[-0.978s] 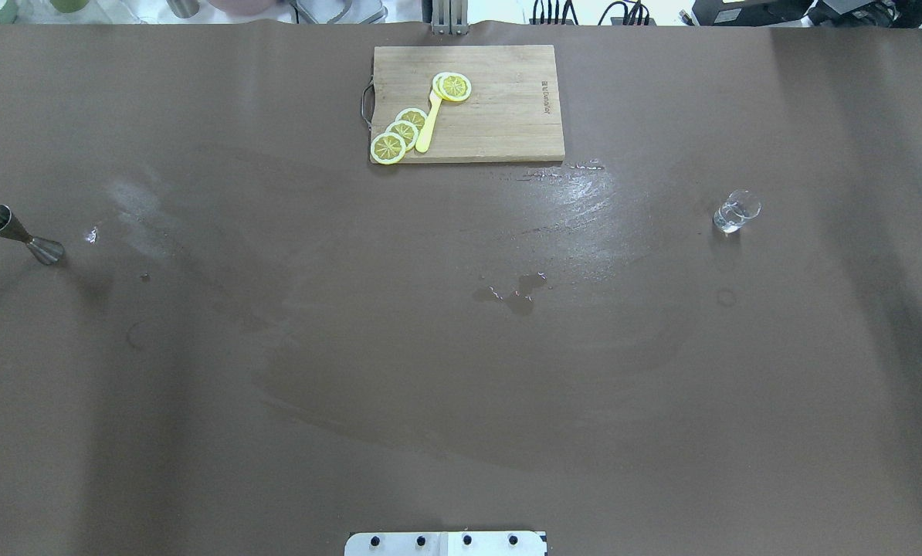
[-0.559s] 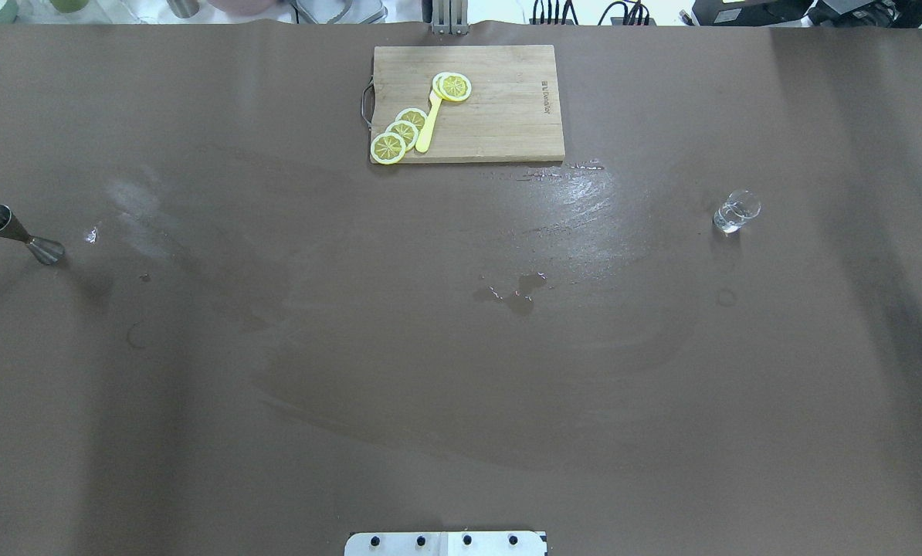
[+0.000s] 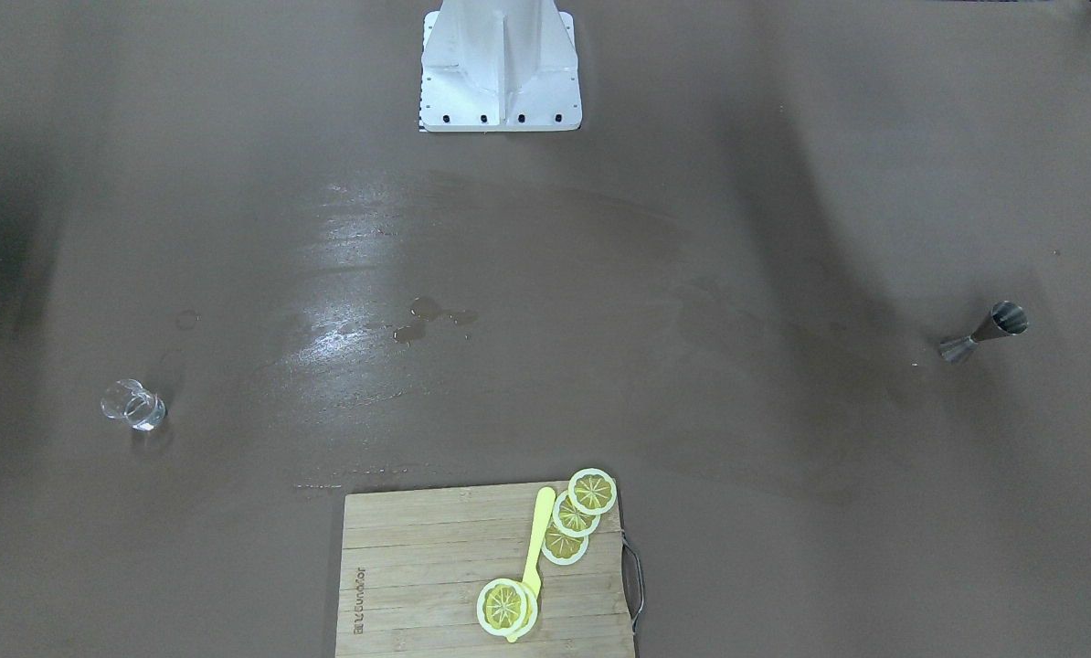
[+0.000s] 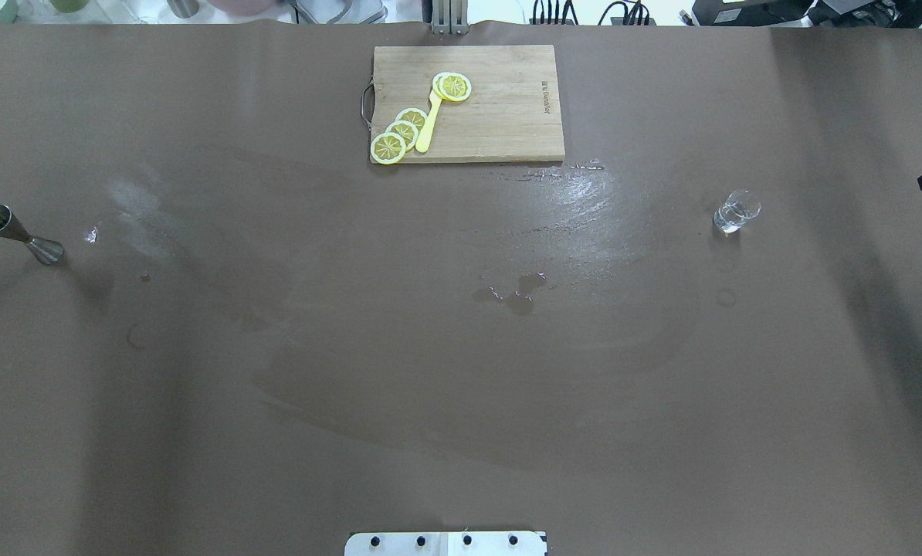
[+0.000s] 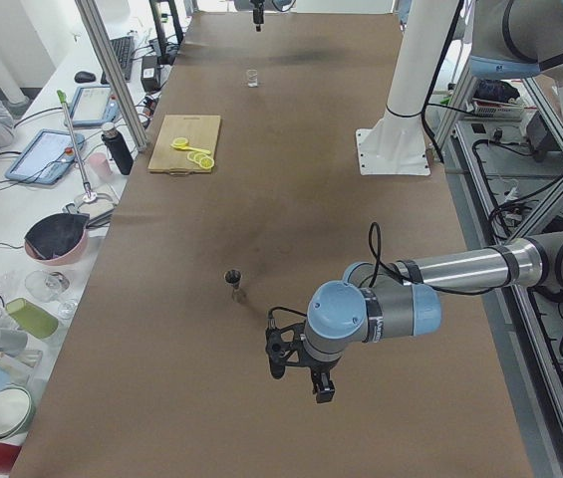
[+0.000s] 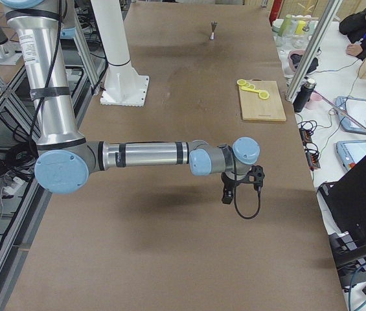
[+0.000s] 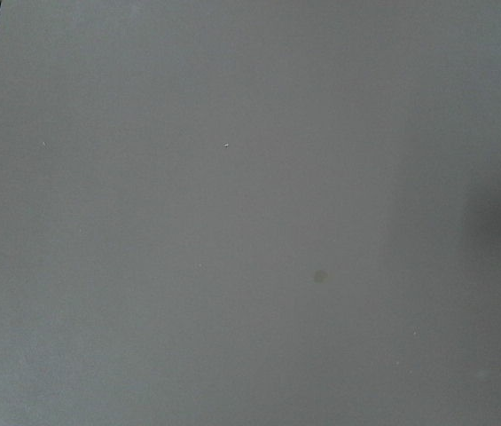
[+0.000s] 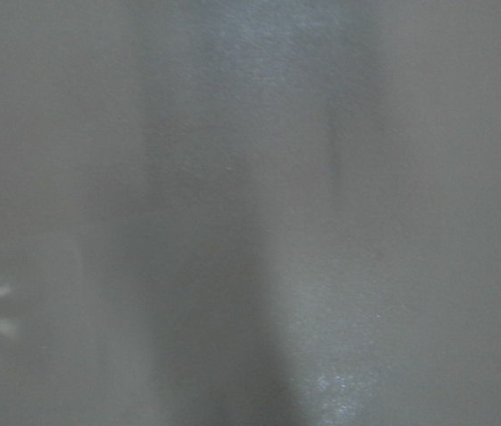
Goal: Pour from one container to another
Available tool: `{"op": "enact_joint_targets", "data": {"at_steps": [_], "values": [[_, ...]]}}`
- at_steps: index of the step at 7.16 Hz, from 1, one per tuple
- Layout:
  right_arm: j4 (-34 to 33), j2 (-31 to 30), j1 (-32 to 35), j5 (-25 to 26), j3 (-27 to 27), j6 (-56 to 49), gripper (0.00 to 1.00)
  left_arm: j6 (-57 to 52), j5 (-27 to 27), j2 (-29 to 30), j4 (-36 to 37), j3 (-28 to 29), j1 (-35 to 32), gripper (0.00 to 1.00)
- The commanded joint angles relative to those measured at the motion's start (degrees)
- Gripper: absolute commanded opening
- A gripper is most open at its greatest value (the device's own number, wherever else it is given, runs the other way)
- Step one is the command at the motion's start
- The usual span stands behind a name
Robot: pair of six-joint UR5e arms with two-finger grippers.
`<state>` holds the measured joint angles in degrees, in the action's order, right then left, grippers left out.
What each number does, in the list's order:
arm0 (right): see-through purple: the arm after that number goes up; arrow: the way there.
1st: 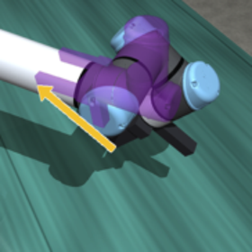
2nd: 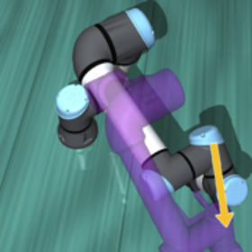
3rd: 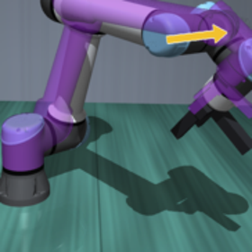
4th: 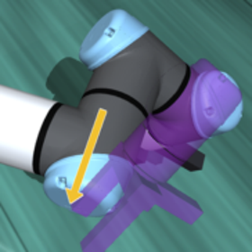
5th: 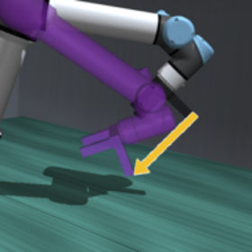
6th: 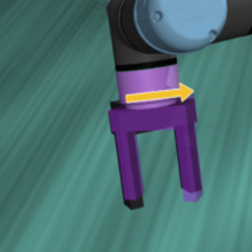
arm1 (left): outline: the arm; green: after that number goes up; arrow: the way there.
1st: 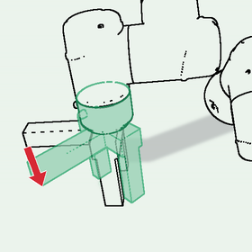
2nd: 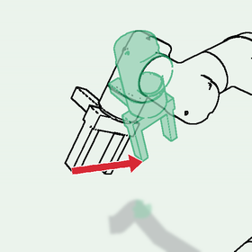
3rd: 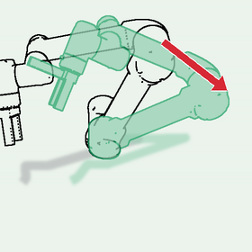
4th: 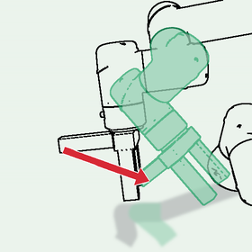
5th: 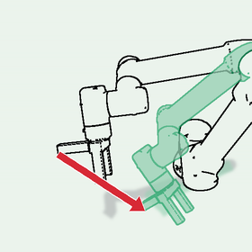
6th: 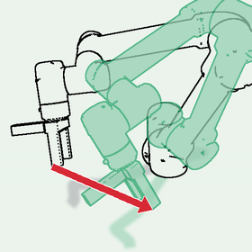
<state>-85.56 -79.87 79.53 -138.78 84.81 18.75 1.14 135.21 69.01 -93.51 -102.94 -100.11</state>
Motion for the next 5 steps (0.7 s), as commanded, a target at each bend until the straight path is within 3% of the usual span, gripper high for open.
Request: {"op": "enact_joint_targets", "data": {"at_steps": [1,4,5], "values": [[-1.5,2.4,0.0,-0.5,3.5,-0.2,1.0,0.0,-0.1,0.0,0.0,0.0,0.0,0.99],[-0.7,6.8,-4.0,-1.3,5.6,-0.6,1.0,0.0,-0.6,0.1,0.0,0.1,0.0,0.99],[4.3,7.2,-5.9,-2.1,4.7,-0.4,1.0,0.0,-0.6,0.0,0.0,0.0,0.0,0.99]]}}
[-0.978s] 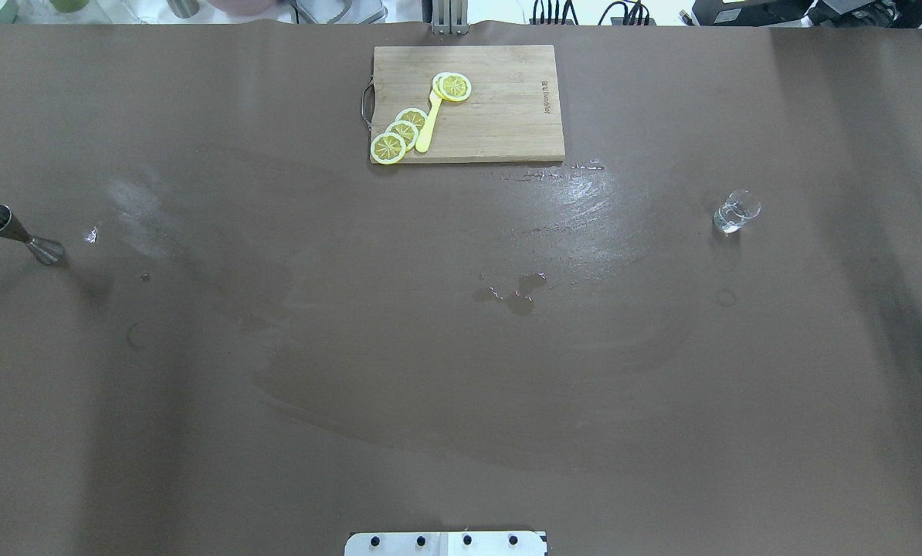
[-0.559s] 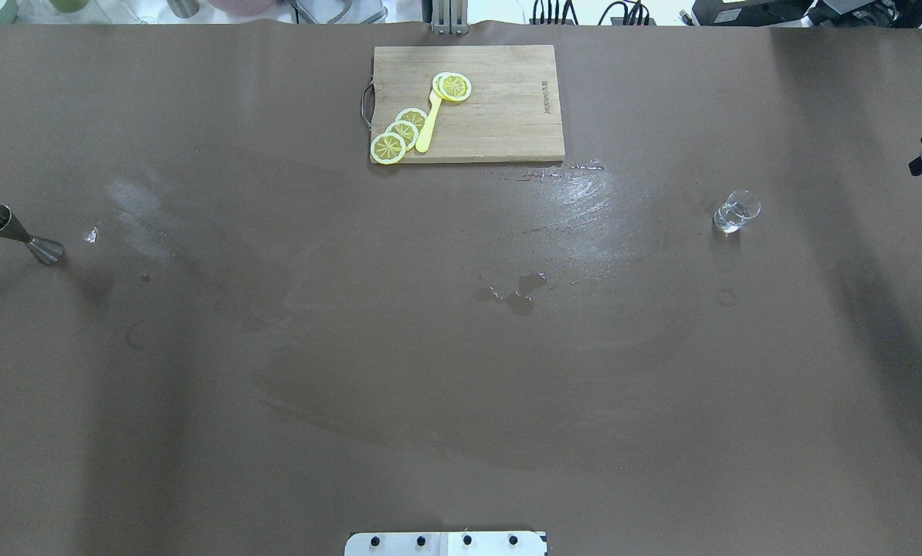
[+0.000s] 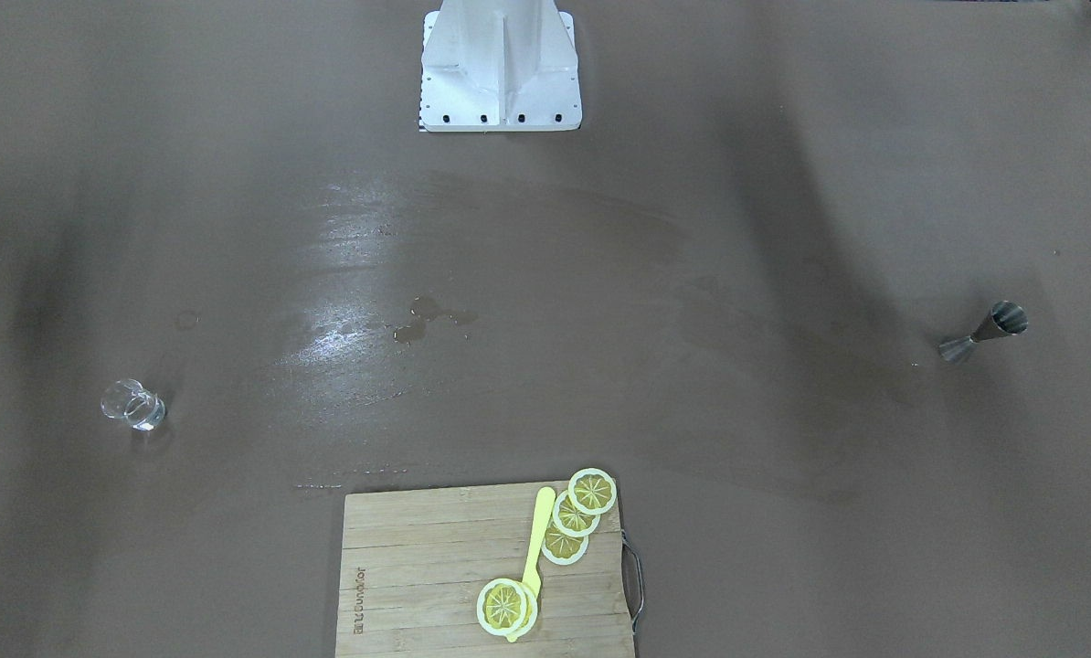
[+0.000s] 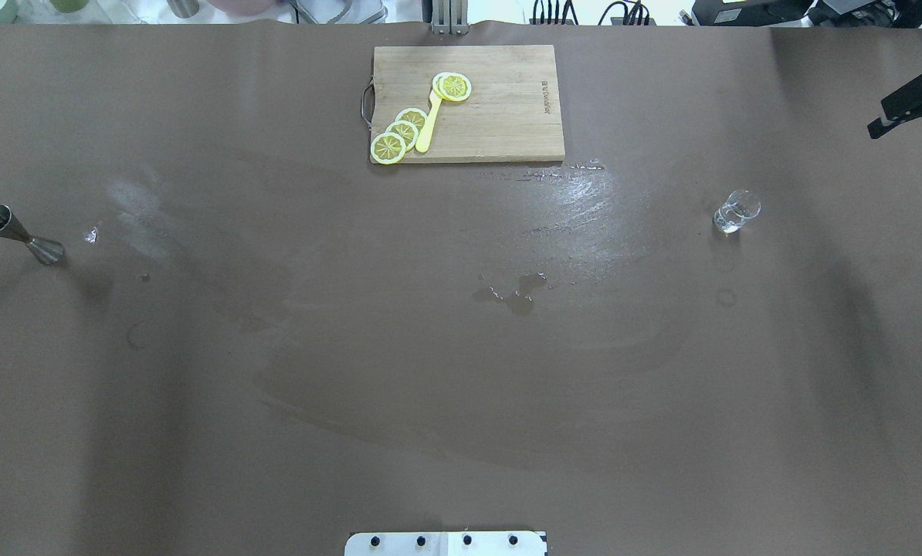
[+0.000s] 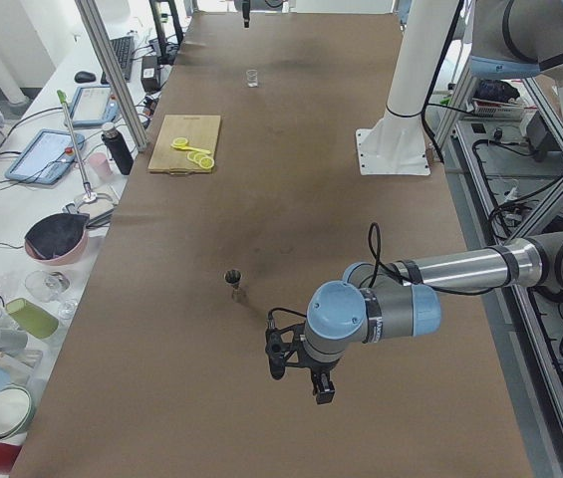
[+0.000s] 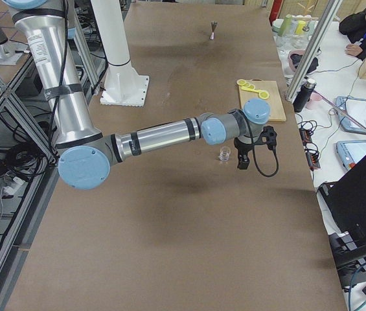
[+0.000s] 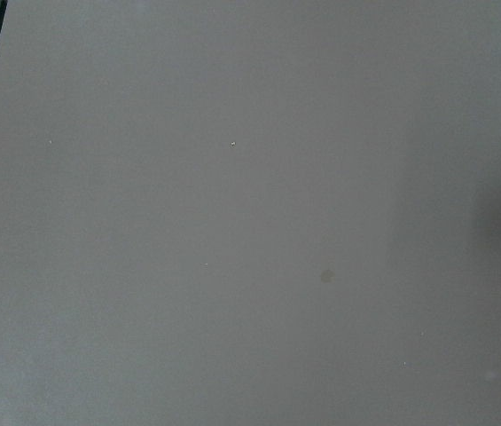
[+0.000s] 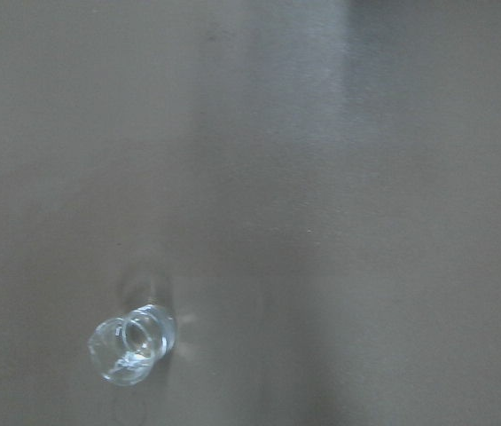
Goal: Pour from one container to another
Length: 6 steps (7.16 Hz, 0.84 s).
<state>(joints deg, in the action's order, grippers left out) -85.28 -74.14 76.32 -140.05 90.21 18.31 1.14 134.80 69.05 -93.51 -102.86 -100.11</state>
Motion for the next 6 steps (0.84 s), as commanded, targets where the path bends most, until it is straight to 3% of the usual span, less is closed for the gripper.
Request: {"op": "enact_joint_targets", "data": {"at_steps": [1,3,4,6], "values": [[13.8,1.5,-2.7,-3.8,-3.6,-0.2,1.0,0.0,-0.1,-0.1,0.0,-0.1,0.0,0.99],[23.4,0.5,-1.8,-5.8,-5.4,-0.1,1.0,0.0,-0.1,-0.1,0.0,0.0,0.1,0.99],[28.0,-0.7,-1.3,-9.7,-7.2,-0.4,1.0,0.0,-0.1,0.0,-0.2,1.3,0.2,0.99],[40.1,-3.1,-4.1,-11.7,-8.3,-6.4,1.0,0.0,-0.1,0.0,-0.1,2.2,0.3,0.99]]}}
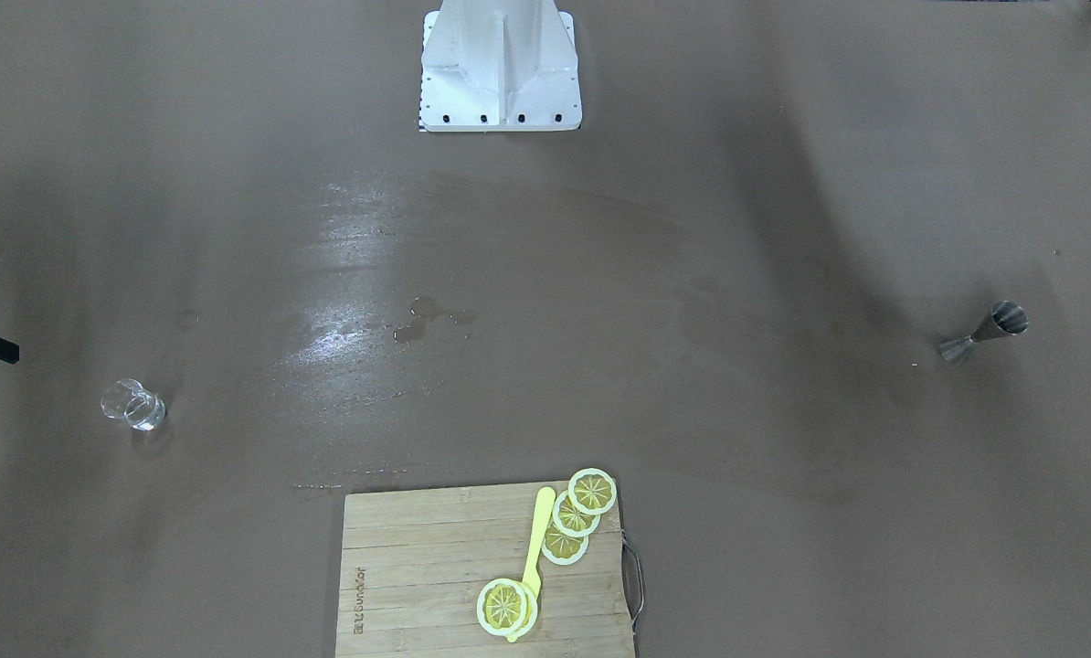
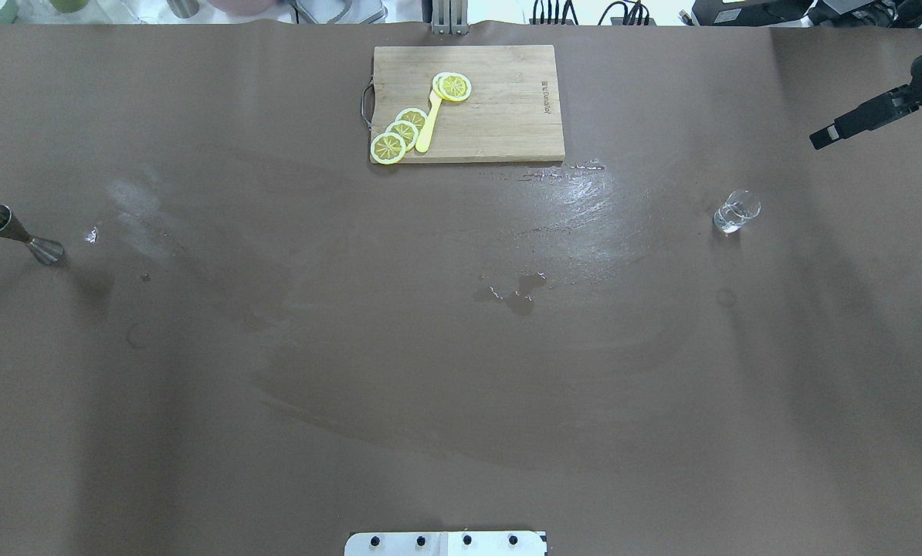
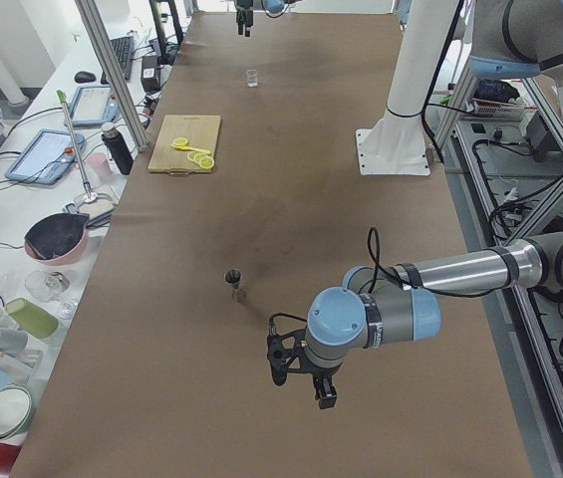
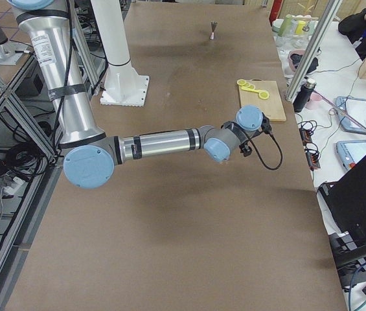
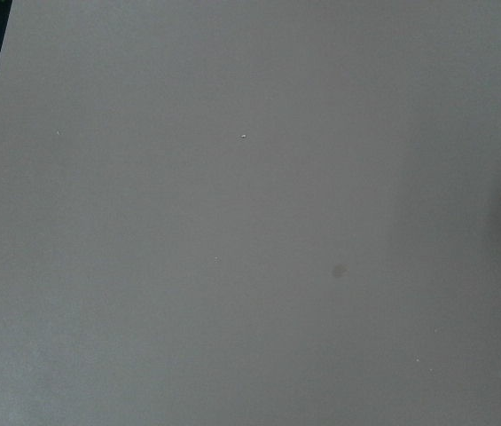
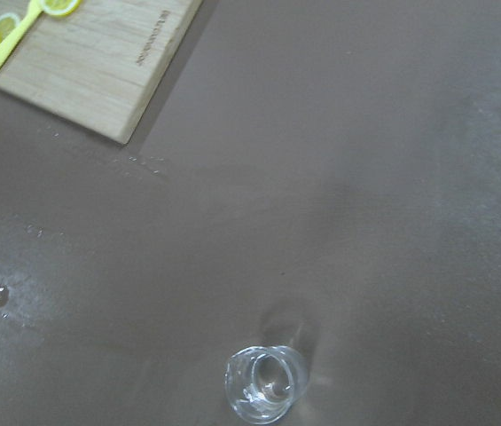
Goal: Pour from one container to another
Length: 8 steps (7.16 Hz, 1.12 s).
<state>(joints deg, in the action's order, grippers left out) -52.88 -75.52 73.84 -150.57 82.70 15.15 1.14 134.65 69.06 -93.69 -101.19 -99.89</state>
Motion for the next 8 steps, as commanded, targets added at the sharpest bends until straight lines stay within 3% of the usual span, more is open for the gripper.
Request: {"op": "enact_joint_targets", "data": {"at_steps": [1,2,3,5,6,8], "values": [[14.2,-3.6,-2.6,-0.5,-1.5,-3.6,1.0,0.0,0.0,0.0,0.0,1.4,0.1,0.99],[20.9,-5.8,-3.3,1.2,-2.7,-7.1,1.0,0.0,0.9,0.7,0.3,2.7,0.2,0.99],[24.9,-6.9,-3.6,2.5,-4.5,-15.2,1.0,-0.1,1.1,0.7,-0.9,0.1,0.2,0.99],[25.3,-7.9,-3.5,2.7,-5.4,-29.1,1.0,-0.1,2.1,0.5,-1.1,-6.9,0.2,0.99],[25.3,-7.8,-3.3,2.6,-6.8,-38.8,1.0,-0.1,6.8,0.6,-4.0,-7.0,0.2,0.99],[25.3,-7.7,-6.4,2.9,-7.0,-40.4,1.0,-0.2,10.3,0.5,-18.8,-6.0,1.0,0.99]]}}
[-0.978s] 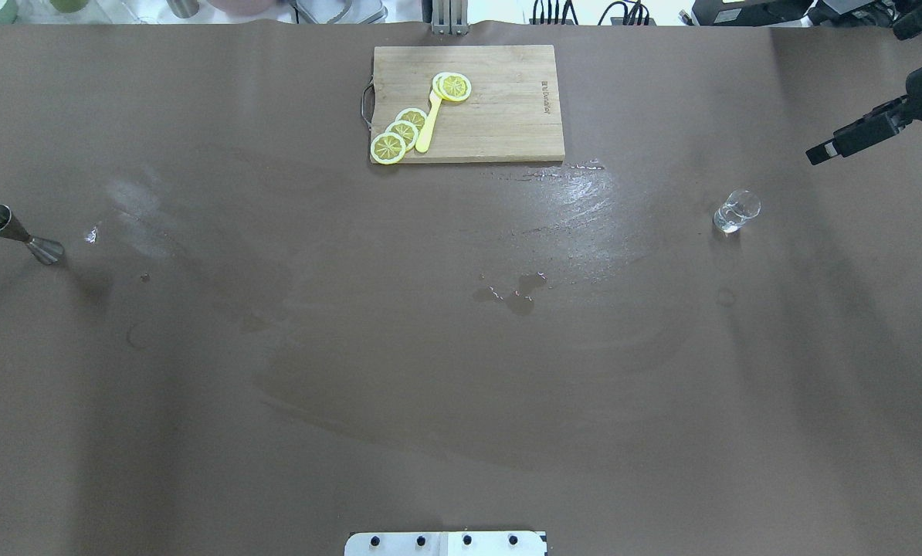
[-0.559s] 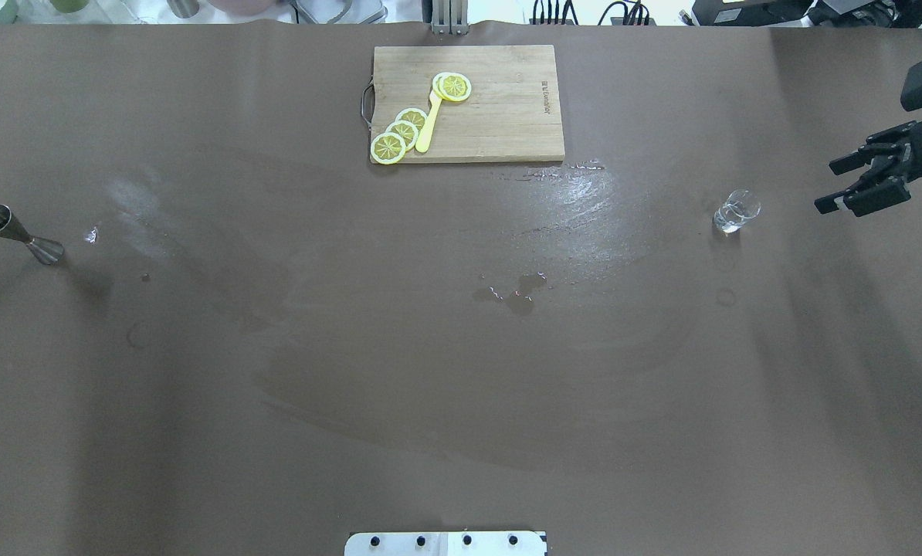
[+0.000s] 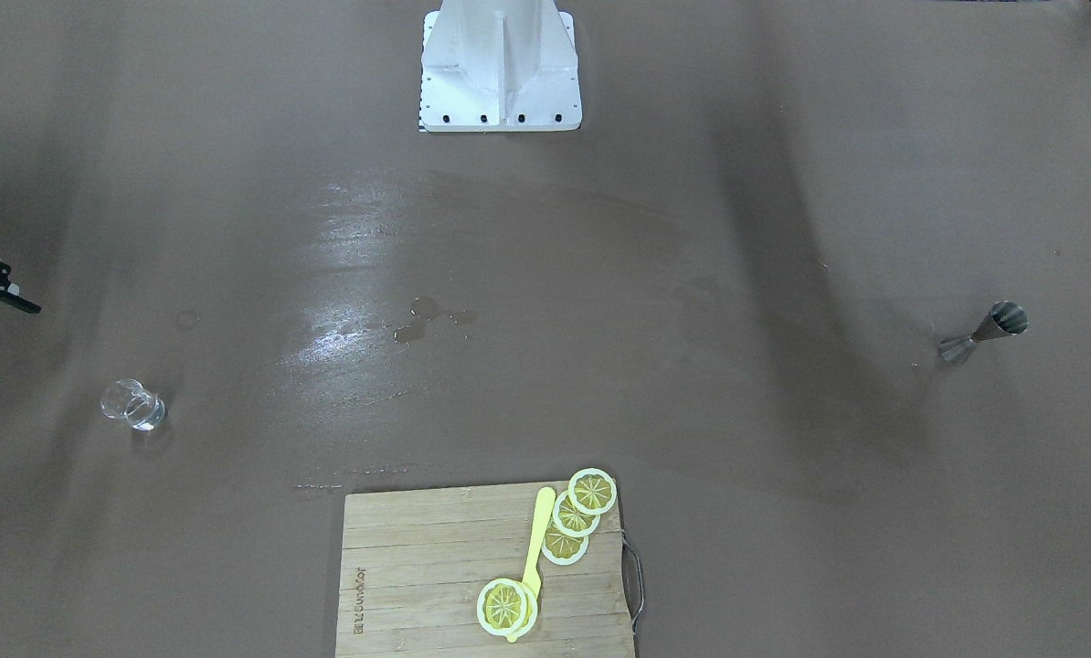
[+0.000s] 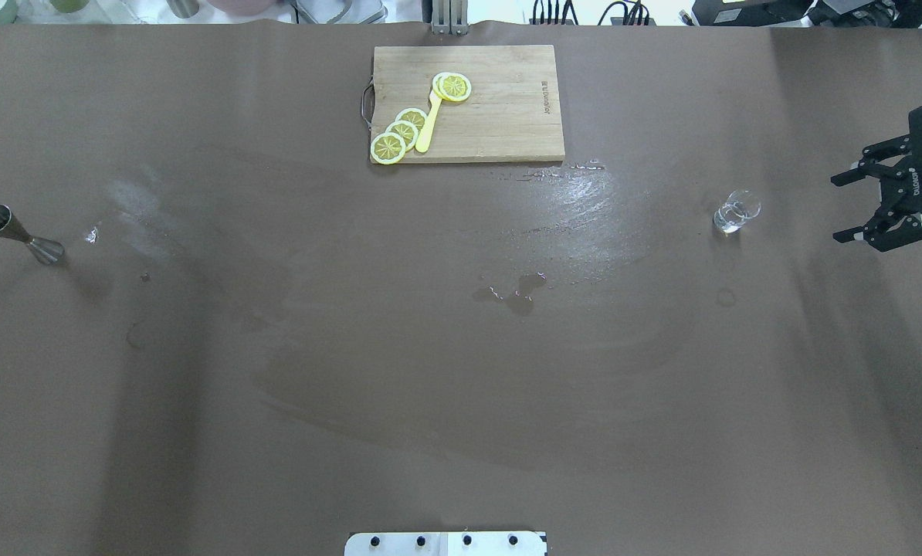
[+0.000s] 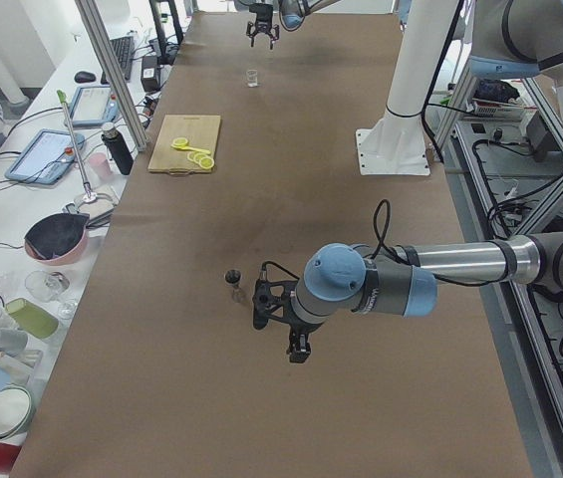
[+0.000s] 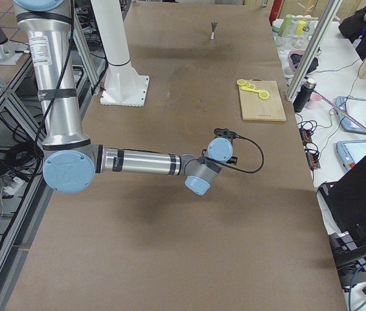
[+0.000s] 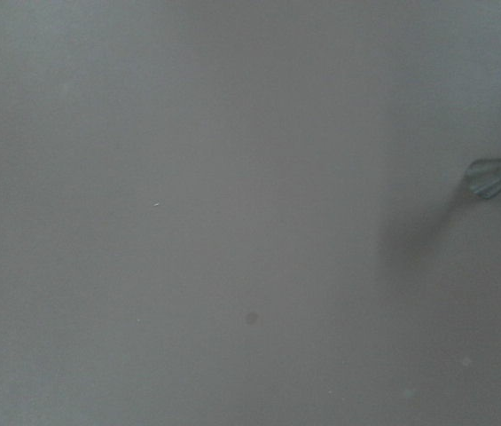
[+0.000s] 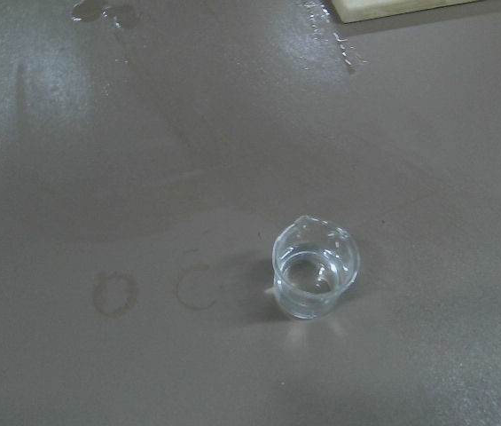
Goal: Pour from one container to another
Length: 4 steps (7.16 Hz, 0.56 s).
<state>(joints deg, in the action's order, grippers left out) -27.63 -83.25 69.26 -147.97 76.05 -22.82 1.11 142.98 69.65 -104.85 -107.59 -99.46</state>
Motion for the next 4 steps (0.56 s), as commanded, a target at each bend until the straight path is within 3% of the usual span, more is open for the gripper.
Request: {"op": "enact_joint_targets", "data": {"at_steps": [1,4], "values": [[0.1,0.0,-2.5,1.4,-1.6,-3.0,1.0,0.3,1.9,-0.4,-17.7,1.3,3.5,0.99],[0.1,2.9,-1.7,2.2,-8.0,-10.8,0.99,1.9,-2.1,-0.5,-44.1,6.8,6.8,0.99]]}}
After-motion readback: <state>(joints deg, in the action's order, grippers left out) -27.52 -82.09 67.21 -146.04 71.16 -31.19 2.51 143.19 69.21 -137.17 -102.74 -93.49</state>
